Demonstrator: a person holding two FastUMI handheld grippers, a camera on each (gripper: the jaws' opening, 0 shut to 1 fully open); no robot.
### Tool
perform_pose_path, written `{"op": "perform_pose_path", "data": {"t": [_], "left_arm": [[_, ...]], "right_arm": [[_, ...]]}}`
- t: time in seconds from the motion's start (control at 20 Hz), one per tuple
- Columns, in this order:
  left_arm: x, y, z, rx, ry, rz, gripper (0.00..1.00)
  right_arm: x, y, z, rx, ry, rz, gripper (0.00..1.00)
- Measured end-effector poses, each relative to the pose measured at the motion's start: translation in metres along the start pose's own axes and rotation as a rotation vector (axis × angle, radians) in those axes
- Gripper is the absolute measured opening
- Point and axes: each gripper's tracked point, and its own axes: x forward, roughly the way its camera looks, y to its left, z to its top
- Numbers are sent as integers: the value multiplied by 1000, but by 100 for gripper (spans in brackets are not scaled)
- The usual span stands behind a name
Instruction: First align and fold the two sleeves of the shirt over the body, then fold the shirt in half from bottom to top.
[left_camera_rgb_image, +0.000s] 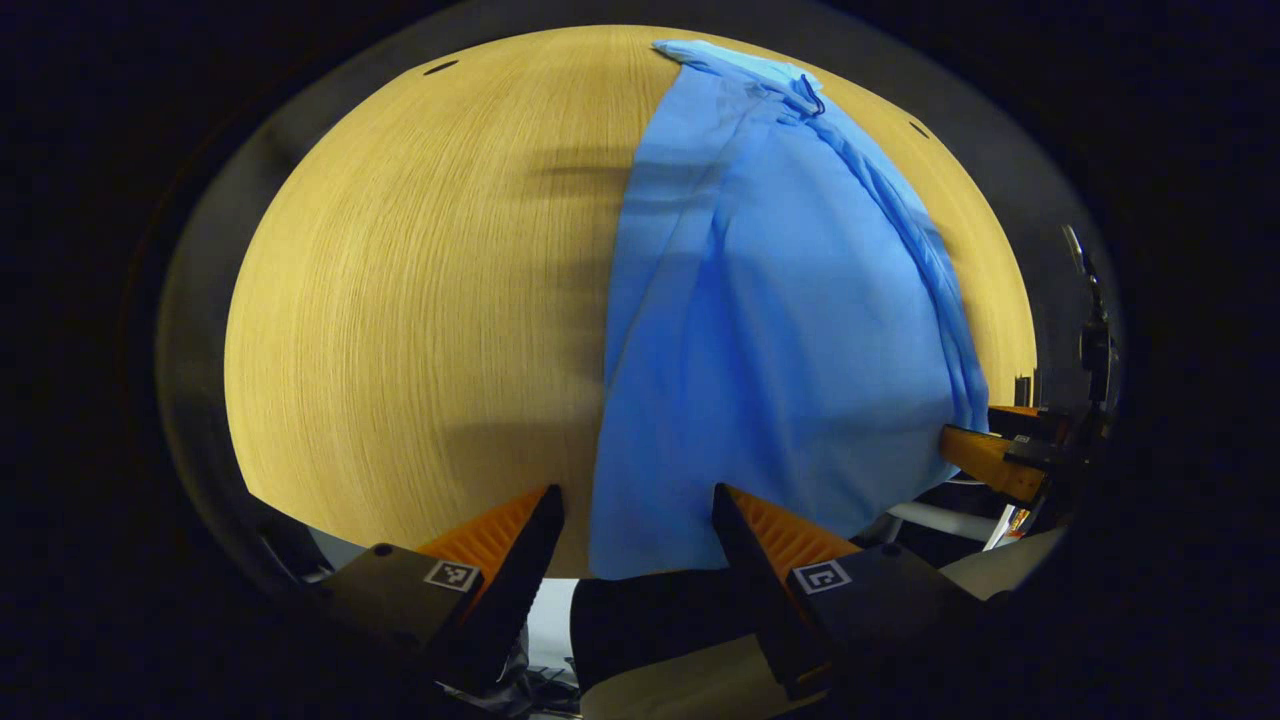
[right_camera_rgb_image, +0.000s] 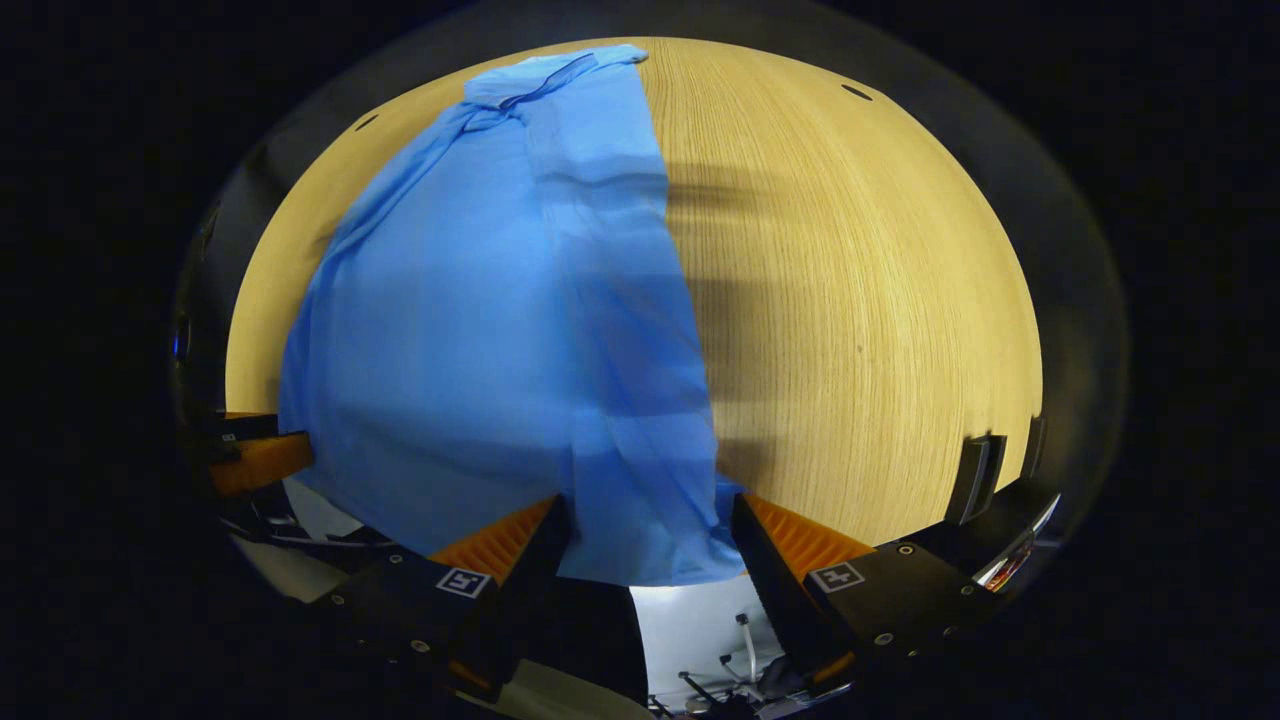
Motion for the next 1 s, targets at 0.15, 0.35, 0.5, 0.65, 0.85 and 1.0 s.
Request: {"op": "perform_pose_path", "data": {"t": [0.15,0.35,0.5,0.65,0.85,1.0], "left_arm": [[2,5,-2,39,8,61,99],[3,-2,-5,47,15,62,51],[6,-8,-5,81,7,39,39],[6,-13,-4,31,-18,7,6],[2,-15,2,2,-31,-28,6],[-11,-19,28,5,-90,-40,6]], "right_arm": [[2,1,1,-8,-16,1,97],[1,2,-1,-32,-13,2,67],[0,6,-1,-26,-12,32,33],[-1,8,-2,-29,-13,50,2],[-9,5,8,-27,-38,54,1],[-19,3,28,-21,-82,52,1]]}}
